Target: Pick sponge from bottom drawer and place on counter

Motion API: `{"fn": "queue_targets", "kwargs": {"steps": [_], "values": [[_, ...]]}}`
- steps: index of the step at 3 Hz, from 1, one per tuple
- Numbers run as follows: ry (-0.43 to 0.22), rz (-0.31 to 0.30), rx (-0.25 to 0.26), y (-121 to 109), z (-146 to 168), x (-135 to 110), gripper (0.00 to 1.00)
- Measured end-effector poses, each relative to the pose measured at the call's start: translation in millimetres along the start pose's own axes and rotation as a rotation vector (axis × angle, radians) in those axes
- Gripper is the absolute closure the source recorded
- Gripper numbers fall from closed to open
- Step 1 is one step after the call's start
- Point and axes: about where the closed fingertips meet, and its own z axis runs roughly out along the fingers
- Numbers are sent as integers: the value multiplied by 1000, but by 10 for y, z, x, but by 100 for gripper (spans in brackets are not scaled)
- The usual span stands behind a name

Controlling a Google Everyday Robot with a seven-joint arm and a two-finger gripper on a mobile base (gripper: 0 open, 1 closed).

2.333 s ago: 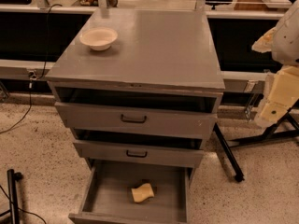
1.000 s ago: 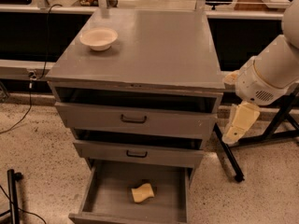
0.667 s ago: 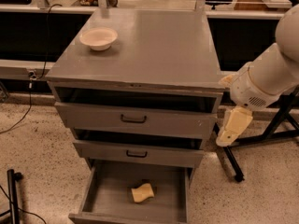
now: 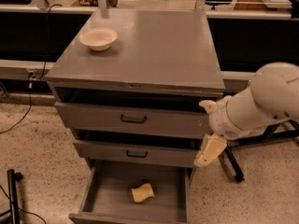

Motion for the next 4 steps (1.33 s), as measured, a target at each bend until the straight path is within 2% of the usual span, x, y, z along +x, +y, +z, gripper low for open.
{"fn": "queue_targets", "kwargs": {"steps": [2,3,4], "values": [[-117,9,9,240,812,134,0],[-118,8,14,224,822,127,0],[-80,20,-33,216,938,183,0]]}}
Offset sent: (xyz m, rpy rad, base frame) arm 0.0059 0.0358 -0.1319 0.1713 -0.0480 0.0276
